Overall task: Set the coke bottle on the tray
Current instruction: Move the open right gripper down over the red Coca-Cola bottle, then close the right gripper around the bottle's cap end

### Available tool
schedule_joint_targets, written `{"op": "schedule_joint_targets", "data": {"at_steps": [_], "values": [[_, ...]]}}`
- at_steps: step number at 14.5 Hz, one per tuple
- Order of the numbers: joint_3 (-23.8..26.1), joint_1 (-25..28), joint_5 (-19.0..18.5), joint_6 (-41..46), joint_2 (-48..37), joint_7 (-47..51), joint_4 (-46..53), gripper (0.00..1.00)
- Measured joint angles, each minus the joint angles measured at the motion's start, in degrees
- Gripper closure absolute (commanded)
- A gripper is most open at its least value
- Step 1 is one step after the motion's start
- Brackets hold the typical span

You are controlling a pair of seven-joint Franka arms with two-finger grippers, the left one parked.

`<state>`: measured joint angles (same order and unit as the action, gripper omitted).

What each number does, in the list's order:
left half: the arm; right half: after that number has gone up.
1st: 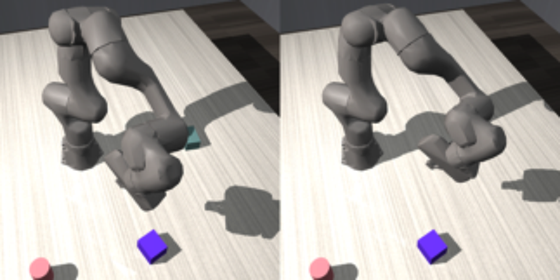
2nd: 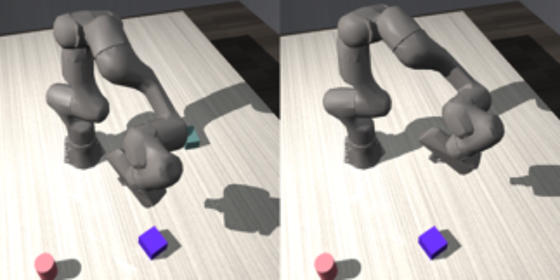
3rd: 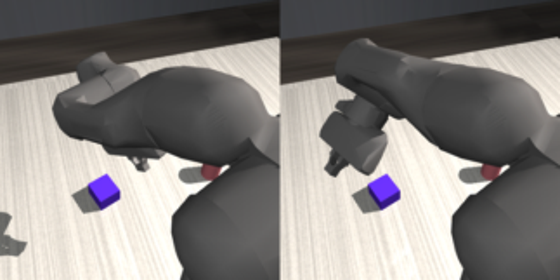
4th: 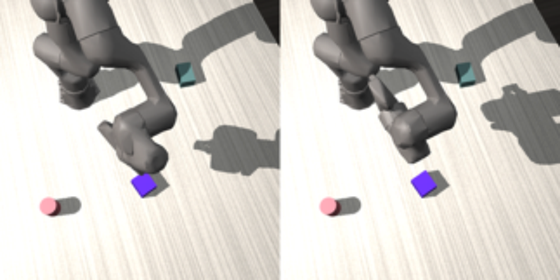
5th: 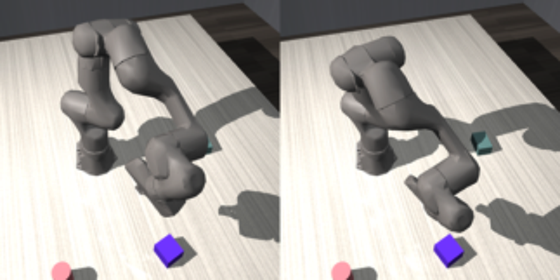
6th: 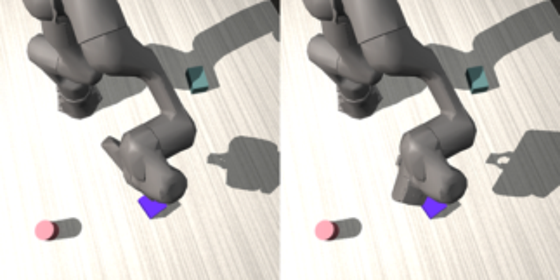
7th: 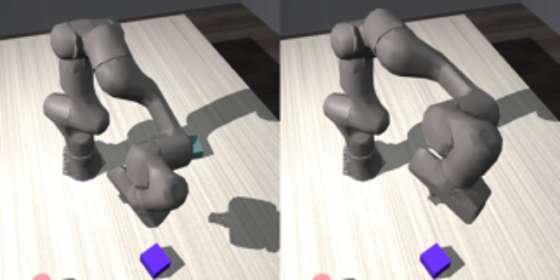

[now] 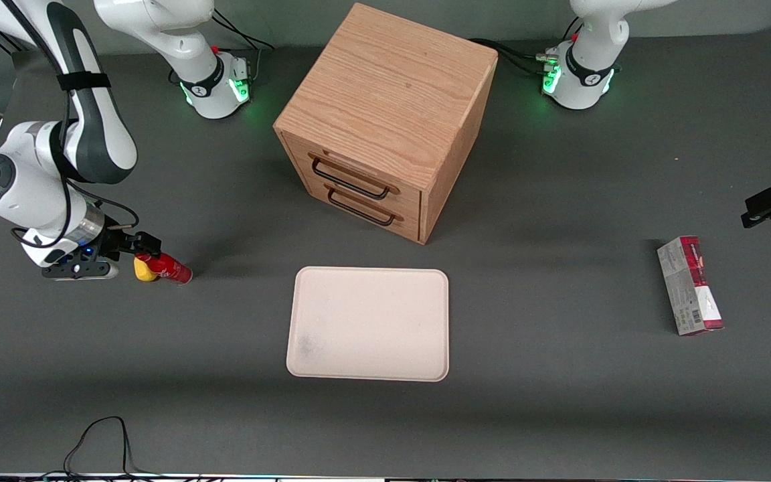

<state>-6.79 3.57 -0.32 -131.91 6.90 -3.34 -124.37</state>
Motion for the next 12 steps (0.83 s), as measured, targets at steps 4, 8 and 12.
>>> {"op": "schedule_joint_targets", "data": {"at_steps": [4,8,12], "values": [[0.00,0.00,0.05,-0.75,1.56,0.00,-0.30,0.00],[0.00,-0.01,0.07,-1.12,1.58,0.01,-0.94,0.07],[-0.01,-0.01,0.08,-1.13,1.58,0.02,-0.94,0.55]]}}
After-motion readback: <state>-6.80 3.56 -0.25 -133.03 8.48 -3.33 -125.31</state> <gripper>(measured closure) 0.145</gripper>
